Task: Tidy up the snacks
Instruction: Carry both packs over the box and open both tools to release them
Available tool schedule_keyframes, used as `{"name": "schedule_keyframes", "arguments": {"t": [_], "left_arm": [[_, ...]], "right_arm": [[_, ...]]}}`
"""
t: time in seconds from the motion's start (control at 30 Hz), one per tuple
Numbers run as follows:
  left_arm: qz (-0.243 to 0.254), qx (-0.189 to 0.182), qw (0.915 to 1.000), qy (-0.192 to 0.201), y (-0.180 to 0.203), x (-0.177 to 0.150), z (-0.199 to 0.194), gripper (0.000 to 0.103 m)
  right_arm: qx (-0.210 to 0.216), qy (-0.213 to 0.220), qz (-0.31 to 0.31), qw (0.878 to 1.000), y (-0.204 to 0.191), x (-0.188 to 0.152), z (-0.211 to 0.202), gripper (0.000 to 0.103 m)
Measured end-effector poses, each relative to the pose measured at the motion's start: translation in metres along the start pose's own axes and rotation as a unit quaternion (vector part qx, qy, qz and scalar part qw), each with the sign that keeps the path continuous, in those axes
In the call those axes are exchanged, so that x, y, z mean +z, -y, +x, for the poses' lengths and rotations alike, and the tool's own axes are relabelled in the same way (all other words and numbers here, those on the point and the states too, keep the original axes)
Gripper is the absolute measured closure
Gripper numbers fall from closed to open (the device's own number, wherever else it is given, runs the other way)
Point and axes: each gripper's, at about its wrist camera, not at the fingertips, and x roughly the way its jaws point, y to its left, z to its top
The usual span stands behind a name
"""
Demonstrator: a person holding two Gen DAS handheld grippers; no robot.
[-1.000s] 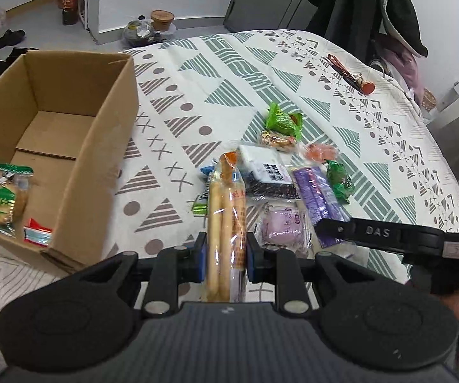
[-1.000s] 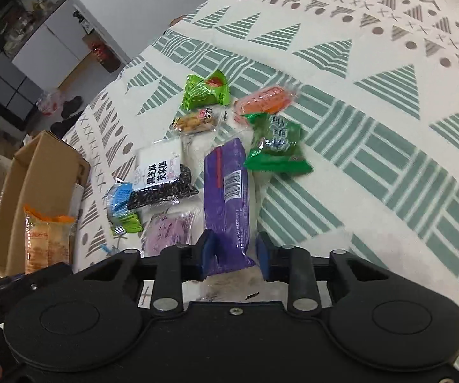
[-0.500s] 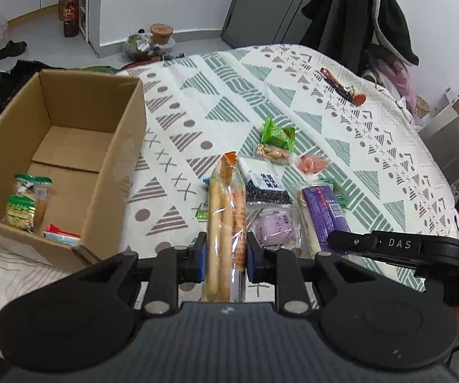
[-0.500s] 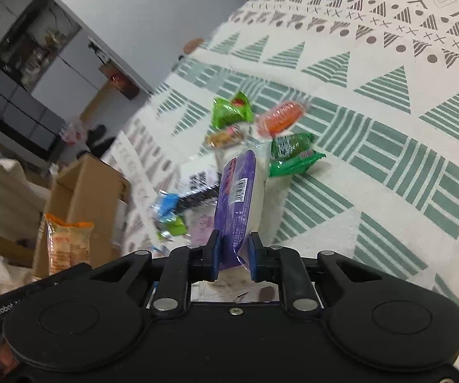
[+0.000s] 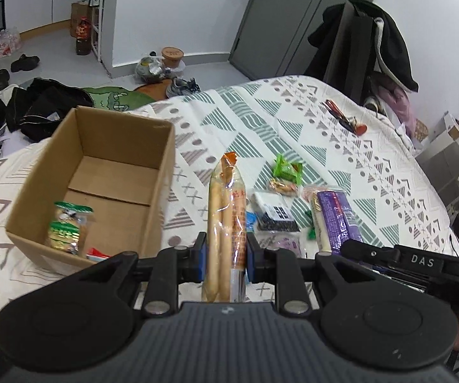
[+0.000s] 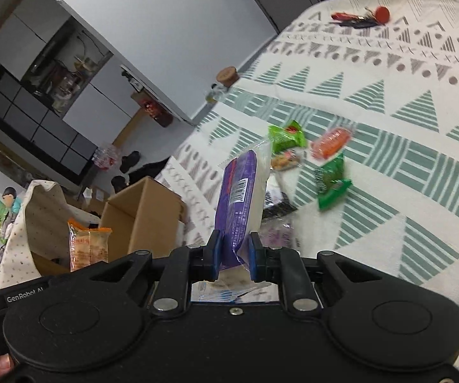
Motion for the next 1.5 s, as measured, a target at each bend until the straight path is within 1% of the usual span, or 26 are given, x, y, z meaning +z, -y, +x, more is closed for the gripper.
{"name": "schedule_keyframes", "arguments": {"t": [0.23, 0.37, 0.63, 0.9, 1.07, 1.17, 1.2, 1.23, 1.37, 1.43, 1.47, 1.5], "left_arm": [[-0.004, 0.002, 0.9999, 0.009, -0.017, 0.006, -0.012, 0.081], [-0.001, 0.008, 0.9998, 0.017, -0.027, 0.013, -0.017, 0.081], [0.003, 0.013, 0.9993, 0.034, -0.048, 0.030, -0.026, 0.081], [-0.016, 0.023, 0.9992, 0.029, -0.077, 0.035, -0.019, 0.081], [-0.030, 0.027, 0.9990, 0.021, -0.095, 0.037, -0.009, 0.081], [-0.038, 0.019, 0.9989, 0.017, -0.104, 0.038, -0.003, 0.080], [-0.040, 0.021, 0.9988, 0.017, -0.106, 0.038, -0.001, 0.080], [-0.042, 0.025, 0.9986, 0.019, -0.108, 0.038, 0.000, 0.077], [-0.053, 0.026, 0.9982, 0.014, -0.117, 0.038, 0.003, 0.076], [-0.058, 0.028, 0.9979, 0.010, -0.122, 0.039, 0.003, 0.073], [-0.060, 0.031, 0.9977, 0.009, -0.124, 0.039, 0.003, 0.071], [-0.063, 0.035, 0.9974, 0.008, -0.126, 0.039, 0.002, 0.066]], "right_arm": [[0.033, 0.026, 0.001, 0.999, -0.023, 0.001, -0.004, 0.087], [0.051, 0.032, 0.001, 0.998, -0.036, -0.004, 0.002, 0.087], [0.078, 0.021, -0.033, 0.996, -0.070, -0.011, 0.017, 0.087], [0.099, 0.006, -0.055, 0.993, -0.098, -0.017, 0.040, 0.087], [0.106, -0.008, -0.071, 0.992, -0.115, -0.024, 0.056, 0.086], [0.107, -0.015, -0.075, 0.991, -0.123, -0.027, 0.065, 0.086], [0.108, -0.016, -0.075, 0.991, -0.125, -0.028, 0.068, 0.086], [0.108, -0.018, -0.075, 0.991, -0.128, -0.029, 0.071, 0.086], [0.110, -0.017, -0.075, 0.991, -0.136, -0.031, 0.081, 0.086], [0.113, -0.010, -0.079, 0.990, -0.139, -0.033, 0.084, 0.084], [0.110, -0.009, -0.081, 0.991, -0.140, -0.033, 0.086, 0.077], [0.106, -0.010, -0.084, 0.991, -0.141, -0.033, 0.086, 0.068]]}}
